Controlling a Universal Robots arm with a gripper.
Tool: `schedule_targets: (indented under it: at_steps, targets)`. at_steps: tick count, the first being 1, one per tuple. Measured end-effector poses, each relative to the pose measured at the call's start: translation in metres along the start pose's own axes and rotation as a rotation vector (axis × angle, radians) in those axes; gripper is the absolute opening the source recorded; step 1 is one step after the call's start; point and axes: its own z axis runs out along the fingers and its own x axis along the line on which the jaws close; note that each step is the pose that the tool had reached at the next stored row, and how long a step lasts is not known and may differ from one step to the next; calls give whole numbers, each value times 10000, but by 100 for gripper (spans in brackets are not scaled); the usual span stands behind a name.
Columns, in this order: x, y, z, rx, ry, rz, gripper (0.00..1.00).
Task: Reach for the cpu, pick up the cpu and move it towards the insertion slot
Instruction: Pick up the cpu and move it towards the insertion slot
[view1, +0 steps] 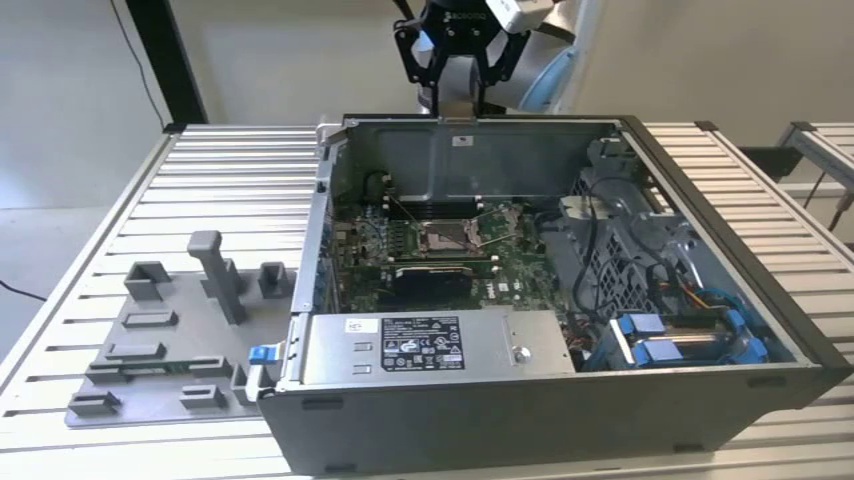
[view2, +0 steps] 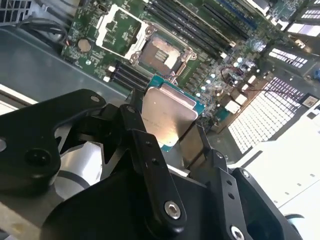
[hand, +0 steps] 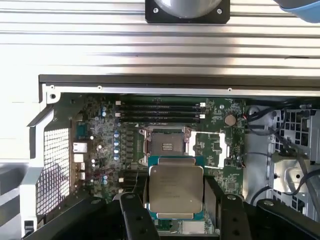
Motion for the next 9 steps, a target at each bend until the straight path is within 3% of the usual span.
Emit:
schedule_targets:
  at_steps: [9]
  targets:
    - [0, 10, 6, 1, 0, -1, 0]
